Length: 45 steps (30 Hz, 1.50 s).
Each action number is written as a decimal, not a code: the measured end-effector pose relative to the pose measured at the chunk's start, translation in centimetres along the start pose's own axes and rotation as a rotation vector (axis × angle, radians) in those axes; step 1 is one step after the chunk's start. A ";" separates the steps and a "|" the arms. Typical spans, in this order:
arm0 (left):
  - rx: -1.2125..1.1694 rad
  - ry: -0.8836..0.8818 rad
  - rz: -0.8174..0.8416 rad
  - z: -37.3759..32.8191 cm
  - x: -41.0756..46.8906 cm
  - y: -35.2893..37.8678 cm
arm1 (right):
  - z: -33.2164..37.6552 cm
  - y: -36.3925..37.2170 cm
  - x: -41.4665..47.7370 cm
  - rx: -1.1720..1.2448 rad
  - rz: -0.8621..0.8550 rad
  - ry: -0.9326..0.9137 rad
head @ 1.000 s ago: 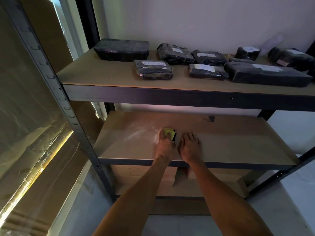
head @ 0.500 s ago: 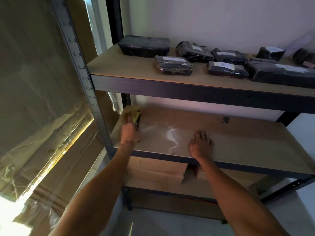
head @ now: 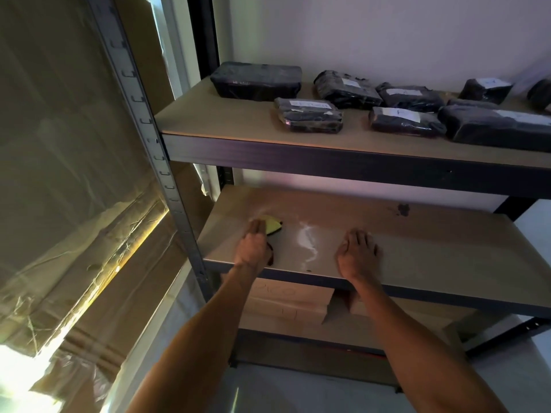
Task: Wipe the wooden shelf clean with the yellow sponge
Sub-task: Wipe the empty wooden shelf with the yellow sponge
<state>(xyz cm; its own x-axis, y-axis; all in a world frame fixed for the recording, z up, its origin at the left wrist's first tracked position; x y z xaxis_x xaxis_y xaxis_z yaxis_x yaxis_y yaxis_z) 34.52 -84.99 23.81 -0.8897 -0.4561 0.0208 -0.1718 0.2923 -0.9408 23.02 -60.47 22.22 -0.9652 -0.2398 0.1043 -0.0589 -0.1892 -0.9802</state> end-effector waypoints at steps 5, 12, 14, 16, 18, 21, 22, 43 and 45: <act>-0.092 -0.348 -0.166 5.6 0.1 -2.4 | 0.2 -0.1 -0.1 -0.001 -0.014 0.014; 0.062 0.048 0.007 -4.2 -0.6 1.1 | 0.2 -0.3 -0.1 0.000 -0.012 0.000; 0.055 -0.018 -0.006 -2.8 0.3 -0.2 | 0.1 -0.5 -0.1 -0.002 -0.019 -0.002; -0.010 -0.193 -0.039 0.6 0.5 -2.1 | 0.1 -0.5 -0.1 -0.012 -0.016 -0.011; -0.053 -0.308 -0.082 4.0 0.5 -3.1 | 0.2 -0.7 -0.2 0.004 -0.005 -0.004; -0.050 -0.255 -0.142 3.7 0.2 -1.7 | 0.1 -0.4 -0.2 -0.015 -0.018 -0.006; -0.051 -0.210 -0.103 1.9 -0.1 -1.0 | 0.1 -0.4 -0.1 -0.010 -0.015 -0.002; -0.056 -0.027 -0.002 -0.5 0.9 1.0 | 0.3 -0.9 -0.3 -0.010 -0.014 -0.006; -0.066 -0.185 -0.048 3.2 2.3 -0.3 | 0.4 -1.0 -0.5 -0.005 -0.007 0.001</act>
<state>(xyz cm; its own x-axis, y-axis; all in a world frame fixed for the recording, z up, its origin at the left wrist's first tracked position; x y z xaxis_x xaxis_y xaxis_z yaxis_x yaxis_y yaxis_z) 33.89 -88.83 23.02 -0.7878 -0.6160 -0.0030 -0.2453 0.3181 -0.9158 23.61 -60.53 23.22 -0.9649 -0.2379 0.1113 -0.0671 -0.1865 -0.9802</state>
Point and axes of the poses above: each hand's wrist, its own x-axis towards the middle knuckle, its own y-axis out of the palm, z = x × y, the point moved 2 cm from there along x, towards the middle knuckle, and after that the axes turned 4 degrees about -x, right-handed, at the moved point
